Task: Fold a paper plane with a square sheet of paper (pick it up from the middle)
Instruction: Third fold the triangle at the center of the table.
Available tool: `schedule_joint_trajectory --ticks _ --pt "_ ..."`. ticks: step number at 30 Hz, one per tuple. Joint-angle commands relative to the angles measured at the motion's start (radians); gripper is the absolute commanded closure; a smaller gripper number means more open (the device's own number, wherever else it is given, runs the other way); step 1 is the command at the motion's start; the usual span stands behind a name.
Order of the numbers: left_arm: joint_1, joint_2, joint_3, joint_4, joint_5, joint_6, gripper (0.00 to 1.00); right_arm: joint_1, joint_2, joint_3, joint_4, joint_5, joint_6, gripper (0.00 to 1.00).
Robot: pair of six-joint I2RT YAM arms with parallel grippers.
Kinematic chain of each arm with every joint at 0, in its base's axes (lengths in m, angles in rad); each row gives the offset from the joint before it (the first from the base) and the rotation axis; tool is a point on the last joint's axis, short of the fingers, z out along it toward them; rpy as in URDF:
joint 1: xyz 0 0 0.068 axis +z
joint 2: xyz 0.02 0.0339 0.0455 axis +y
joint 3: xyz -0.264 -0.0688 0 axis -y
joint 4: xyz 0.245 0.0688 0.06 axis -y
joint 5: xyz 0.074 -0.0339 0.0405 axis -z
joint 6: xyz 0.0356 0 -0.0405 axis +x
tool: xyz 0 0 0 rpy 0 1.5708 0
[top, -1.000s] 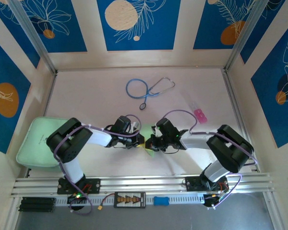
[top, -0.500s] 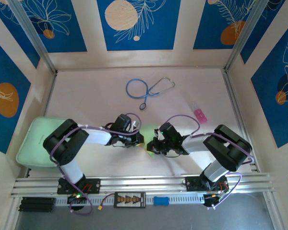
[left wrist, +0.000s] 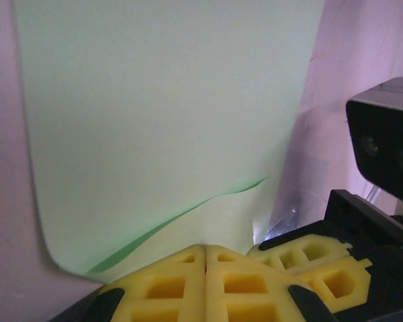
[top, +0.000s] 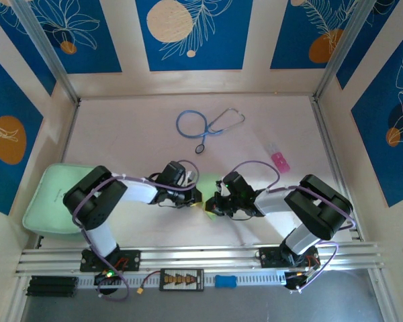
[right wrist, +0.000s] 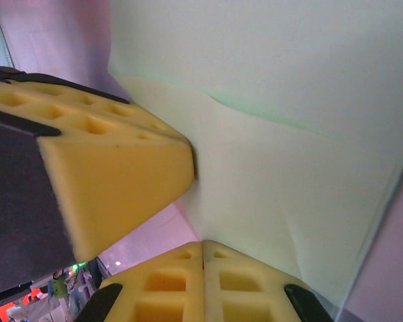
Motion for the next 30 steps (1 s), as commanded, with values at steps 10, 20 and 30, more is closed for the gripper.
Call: schedule_joint_trajectory --ticks 10,20,30 --pt "0.134 0.045 -0.001 -0.052 -0.009 0.091 1.00 0.007 0.025 -0.033 -0.176 0.032 0.004 1.00" --pt "0.209 0.020 0.031 -0.181 -0.024 0.147 1.00 0.003 0.027 -0.039 -0.171 0.020 -0.008 1.00" --pt "0.214 -0.092 0.085 -0.270 -0.021 0.162 1.00 -0.031 0.015 -0.027 -0.205 -0.046 -0.095 1.00"
